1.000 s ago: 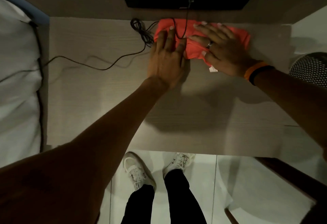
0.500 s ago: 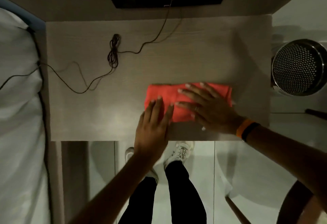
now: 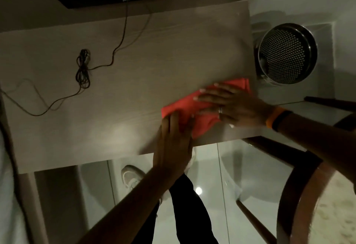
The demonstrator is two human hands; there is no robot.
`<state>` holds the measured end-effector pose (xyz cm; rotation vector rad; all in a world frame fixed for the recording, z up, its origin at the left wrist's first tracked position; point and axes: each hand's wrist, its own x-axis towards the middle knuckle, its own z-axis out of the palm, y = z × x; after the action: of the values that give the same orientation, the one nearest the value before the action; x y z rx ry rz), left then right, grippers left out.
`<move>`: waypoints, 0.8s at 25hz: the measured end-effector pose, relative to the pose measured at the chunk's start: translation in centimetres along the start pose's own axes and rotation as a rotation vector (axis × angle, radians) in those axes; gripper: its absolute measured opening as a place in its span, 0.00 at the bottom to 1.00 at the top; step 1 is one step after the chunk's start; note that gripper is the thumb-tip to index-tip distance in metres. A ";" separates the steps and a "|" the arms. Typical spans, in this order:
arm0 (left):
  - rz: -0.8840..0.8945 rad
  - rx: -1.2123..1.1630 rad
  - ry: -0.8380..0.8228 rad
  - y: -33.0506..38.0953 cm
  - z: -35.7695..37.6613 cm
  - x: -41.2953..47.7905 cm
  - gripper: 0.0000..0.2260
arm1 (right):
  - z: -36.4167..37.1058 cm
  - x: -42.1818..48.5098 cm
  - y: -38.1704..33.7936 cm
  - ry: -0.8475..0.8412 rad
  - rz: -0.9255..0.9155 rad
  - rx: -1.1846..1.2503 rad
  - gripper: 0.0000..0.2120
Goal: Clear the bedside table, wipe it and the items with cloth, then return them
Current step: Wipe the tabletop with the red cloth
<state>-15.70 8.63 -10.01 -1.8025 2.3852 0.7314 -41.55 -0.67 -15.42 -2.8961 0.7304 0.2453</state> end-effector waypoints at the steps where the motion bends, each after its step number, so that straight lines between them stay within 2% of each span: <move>1: 0.009 0.024 0.012 0.2 -0.6 2.3 0.24 | -0.3 0.7 2.2 0.000 0.027 -0.035 0.29; 4: 0.015 0.168 0.007 -0.3 -2.7 10.2 0.25 | -2.0 3.3 8.2 -0.026 0.161 -0.081 0.33; 7: 0.005 0.172 0.053 -0.3 -5.3 18.2 0.29 | -3.9 5.0 12.9 0.035 0.360 -0.153 0.28; 11: -0.015 0.190 0.087 1.2 -6.1 24.3 0.27 | -5.0 5.6 16.2 0.012 0.541 -0.124 0.27; 16: 0.030 0.184 0.065 1.0 -5.4 23.1 0.26 | -4.7 5.0 12.9 -0.015 0.717 0.065 0.28; 20: 0.120 0.201 -0.039 2.2 -4.5 17.6 0.25 | -3.9 1.1 5.7 0.003 0.812 0.173 0.23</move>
<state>-22.24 -8.46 -11.03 -1.5654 2.4583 0.5097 -42.83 -6.84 -12.44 -2.2867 1.7864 0.2383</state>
